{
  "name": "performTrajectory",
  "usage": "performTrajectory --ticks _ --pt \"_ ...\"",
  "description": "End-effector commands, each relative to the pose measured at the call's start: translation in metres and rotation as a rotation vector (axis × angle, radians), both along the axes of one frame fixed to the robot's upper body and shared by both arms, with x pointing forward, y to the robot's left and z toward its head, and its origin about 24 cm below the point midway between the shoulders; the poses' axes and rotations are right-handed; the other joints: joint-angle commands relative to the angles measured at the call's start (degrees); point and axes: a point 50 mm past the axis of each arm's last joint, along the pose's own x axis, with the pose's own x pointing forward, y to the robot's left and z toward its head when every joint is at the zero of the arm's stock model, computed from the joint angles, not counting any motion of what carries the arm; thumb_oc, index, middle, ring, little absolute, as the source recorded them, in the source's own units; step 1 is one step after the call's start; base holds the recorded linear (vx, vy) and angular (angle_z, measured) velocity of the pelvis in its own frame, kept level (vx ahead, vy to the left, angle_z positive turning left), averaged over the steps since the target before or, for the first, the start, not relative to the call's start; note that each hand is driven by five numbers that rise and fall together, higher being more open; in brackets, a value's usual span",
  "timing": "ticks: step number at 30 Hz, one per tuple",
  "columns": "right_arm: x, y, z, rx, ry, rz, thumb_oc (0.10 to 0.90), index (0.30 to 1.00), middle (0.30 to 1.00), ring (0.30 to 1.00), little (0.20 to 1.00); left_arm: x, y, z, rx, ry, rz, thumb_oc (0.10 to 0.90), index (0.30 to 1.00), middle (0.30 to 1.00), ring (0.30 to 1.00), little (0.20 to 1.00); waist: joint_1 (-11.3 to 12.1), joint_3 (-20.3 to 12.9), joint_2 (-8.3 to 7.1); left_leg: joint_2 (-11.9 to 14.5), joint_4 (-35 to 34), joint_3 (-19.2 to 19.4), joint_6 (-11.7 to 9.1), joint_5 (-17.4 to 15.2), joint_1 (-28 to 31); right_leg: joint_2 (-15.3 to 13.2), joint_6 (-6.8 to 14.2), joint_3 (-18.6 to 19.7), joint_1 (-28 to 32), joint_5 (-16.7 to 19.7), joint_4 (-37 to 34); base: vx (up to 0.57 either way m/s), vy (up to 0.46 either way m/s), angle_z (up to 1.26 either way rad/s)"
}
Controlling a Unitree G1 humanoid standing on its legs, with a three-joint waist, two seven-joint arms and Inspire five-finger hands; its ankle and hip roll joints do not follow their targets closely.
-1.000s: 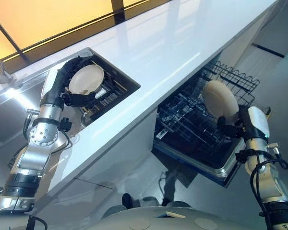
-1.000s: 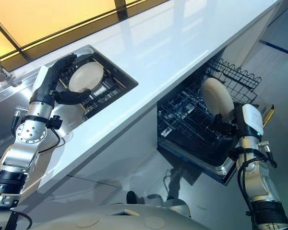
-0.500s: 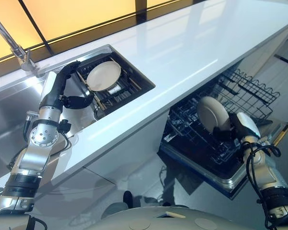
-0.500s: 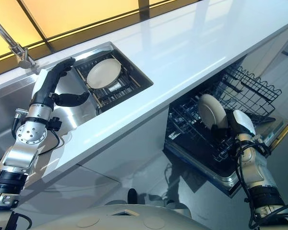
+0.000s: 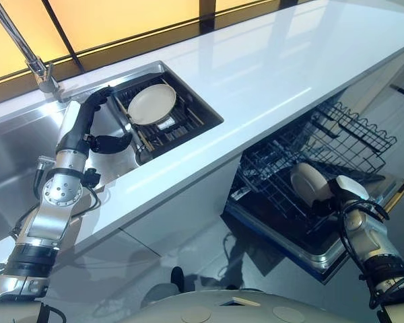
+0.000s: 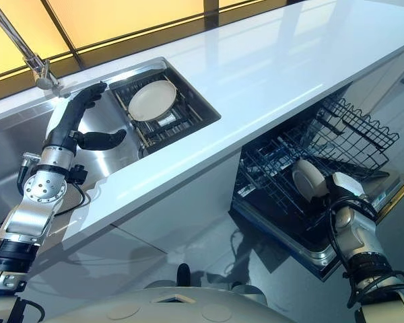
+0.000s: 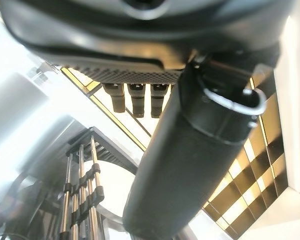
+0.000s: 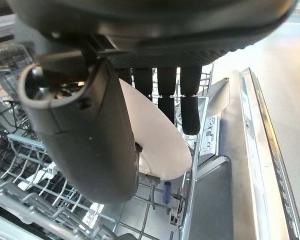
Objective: Pick up plates and place into dishwasher.
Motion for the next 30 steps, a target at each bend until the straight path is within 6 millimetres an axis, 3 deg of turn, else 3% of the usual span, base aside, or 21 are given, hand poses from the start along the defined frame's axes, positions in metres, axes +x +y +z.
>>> performTrajectory --ticks 1,16,26,30 --pt "0.027 -0.003 0.041 -0.113 -0.131 0.082 0.8 0.9 0.9 0.9 0.9 0.008 -0.004 0.046 0.06 -0.205 -0.039 0.8 0.9 0.9 0.9 0.9 1.07 -2.8 -0.38 -4.1 0.19 -0.55 2.73 -6.97 2.96 1.03 2.21 0.04 -7.02 3.73 5.08 -0.04 0.0 0.01" --pt "0.037 0.014 0.085 -0.092 -0.232 0.207 0.8 0.9 0.9 0.9 0.9 0.006 -0.001 0.047 0.062 -0.211 -0.024 0.8 0.9 0.9 0.9 0.9 -0.44 -2.56 -0.59 -3.88 0.19 0.68 2.48 -7.05 3.21 1.27 2.47 1.09 -7.12 4.11 4.64 0.0 0.0 -0.01" --pt "0.027 0.013 0.117 -0.005 -0.35 0.221 0.8 0.9 0.9 0.9 0.9 -0.001 0.009 0.045 0.068 -0.211 0.012 0.8 0.9 0.9 0.9 0.9 -1.77 -2.85 -0.76 -3.53 0.19 1.91 2.08 -7.07 3.25 1.49 2.7 1.72 -7.1 4.43 3.99 0.0 0.0 0.0" --pt "0.023 0.022 0.131 0.166 -0.447 0.249 0.8 0.9 0.9 0.9 0.9 -0.005 0.013 0.044 0.079 -0.205 0.037 0.8 0.9 0.9 0.9 0.9 -2.27 -2.77 -0.7 -3.37 0.19 2.32 2.03 -7.01 3.26 1.59 2.66 1.92 -7.11 4.49 3.94 0.0 -0.002 -0.01"
